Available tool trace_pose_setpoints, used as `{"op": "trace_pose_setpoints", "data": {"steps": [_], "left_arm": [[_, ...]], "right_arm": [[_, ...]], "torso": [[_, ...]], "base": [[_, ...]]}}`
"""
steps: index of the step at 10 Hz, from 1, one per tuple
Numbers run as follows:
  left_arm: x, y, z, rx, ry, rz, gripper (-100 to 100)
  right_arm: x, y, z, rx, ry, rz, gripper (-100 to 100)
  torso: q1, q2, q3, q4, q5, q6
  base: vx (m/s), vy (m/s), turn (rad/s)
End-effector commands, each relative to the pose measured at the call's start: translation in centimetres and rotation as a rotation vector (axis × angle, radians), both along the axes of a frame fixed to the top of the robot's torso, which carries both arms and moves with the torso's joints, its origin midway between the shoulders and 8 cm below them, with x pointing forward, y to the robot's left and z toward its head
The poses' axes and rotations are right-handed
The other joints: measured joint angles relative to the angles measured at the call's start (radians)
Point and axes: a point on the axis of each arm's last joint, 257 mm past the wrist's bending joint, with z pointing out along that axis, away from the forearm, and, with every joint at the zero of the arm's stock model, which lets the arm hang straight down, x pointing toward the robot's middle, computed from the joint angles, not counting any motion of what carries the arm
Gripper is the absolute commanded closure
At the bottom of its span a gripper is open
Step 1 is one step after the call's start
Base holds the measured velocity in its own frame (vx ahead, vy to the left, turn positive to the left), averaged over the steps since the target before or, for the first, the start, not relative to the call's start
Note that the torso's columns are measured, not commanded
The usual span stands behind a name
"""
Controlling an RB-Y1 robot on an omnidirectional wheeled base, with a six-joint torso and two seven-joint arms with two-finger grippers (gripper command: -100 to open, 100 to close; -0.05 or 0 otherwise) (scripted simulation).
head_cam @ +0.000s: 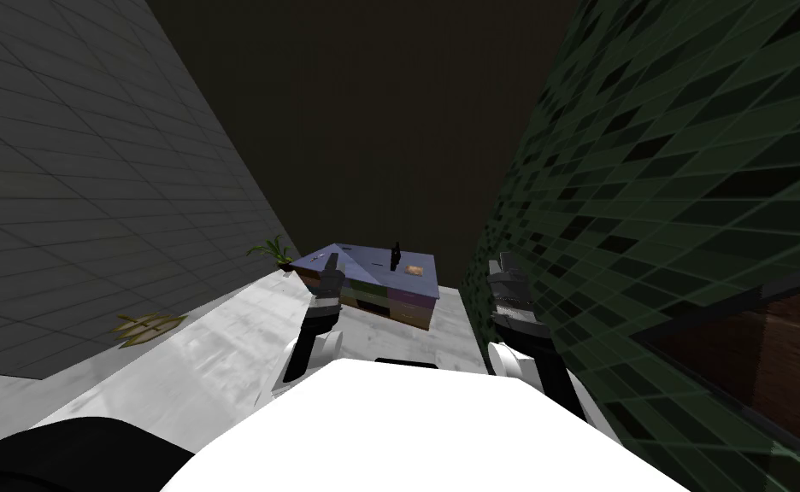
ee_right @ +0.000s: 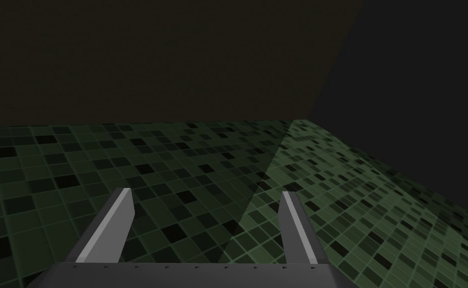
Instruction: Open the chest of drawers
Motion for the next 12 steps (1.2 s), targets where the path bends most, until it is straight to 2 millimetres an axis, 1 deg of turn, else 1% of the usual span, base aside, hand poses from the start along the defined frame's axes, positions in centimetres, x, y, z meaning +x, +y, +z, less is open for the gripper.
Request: {"op": "trace_pose_setpoints", "data": {"steps": [1, 3, 9, 10, 11, 12], "left_arm": [[0.0, 0.0, 0.0, 0.0, 0.0, 0.0, 0], [0.0, 0.0, 0.0, 0.0, 0.0, 0.0, 0], [0.0, 0.0, 0.0, 0.0, 0.0, 0.0, 0], [0.3, -0.3, -0.4, 0.03, 0.011, -0.017, -100], [0.5, -0.5, -0.8, 0.049, 0.02, -0.029, -100], [0.8, -0.7, -1.4, 0.067, 0.03, -0.04, -100]], "right_arm": [[0.0, 0.0, 0.0, 0.0, 0.0, 0.0, 0], [0.0, 0.0, 0.0, 0.0, 0.0, 0.0, 0], [0.0, 0.0, 0.0, 0.0, 0.0, 0.0, 0], [0.0, 0.0, 0.0, 0.0, 0.0, 0.0, 0], [0.0, 0.0, 0.0, 0.0, 0.0, 0.0, 0], [0.0, 0.0, 0.0, 0.0, 0.0, 0.0, 0]], "torso": [[0.0, 0.04, -0.082, 0.041, 0.0, 0.0], [0.0, 0.175, -0.351, 0.176, 0.0, 0.0], [0.0, 0.618, -1.234, 0.617, 0.0, 0.0], [0.0, 0.691, -1.382, 0.691, 0.0, 0.0], [0.0, 0.725, -1.451, 0.724, 0.0, 0.0], [0.0, 0.734, -1.471, 0.734, 0.0, 0.0]], "base": [[0.0, 0.0, 0.0], [0.0, 0.0, 0.0], [0.0, 0.0, 0.0], [0.017, -0.006, -0.006], [0.022, -0.013, -0.009], [0.023, -0.017, -0.012]]}}
